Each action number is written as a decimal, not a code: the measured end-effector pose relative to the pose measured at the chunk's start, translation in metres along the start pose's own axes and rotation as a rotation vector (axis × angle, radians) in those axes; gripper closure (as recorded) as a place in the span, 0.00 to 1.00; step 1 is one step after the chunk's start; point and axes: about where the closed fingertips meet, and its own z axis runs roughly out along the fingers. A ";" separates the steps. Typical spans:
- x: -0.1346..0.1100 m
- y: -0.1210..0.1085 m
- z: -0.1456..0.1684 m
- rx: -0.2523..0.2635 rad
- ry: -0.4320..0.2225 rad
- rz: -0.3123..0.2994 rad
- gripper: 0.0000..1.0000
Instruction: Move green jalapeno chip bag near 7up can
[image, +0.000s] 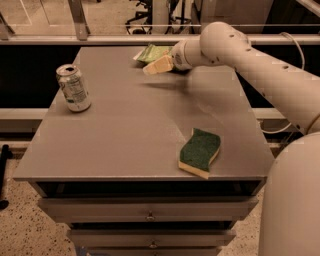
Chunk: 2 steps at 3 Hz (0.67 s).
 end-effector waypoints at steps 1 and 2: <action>-0.001 -0.004 0.011 0.005 -0.006 0.028 0.34; -0.003 -0.007 0.013 0.009 -0.014 0.035 0.58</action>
Offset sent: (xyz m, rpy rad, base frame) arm 0.0181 -0.0030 0.0031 0.0421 -0.0057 -0.0369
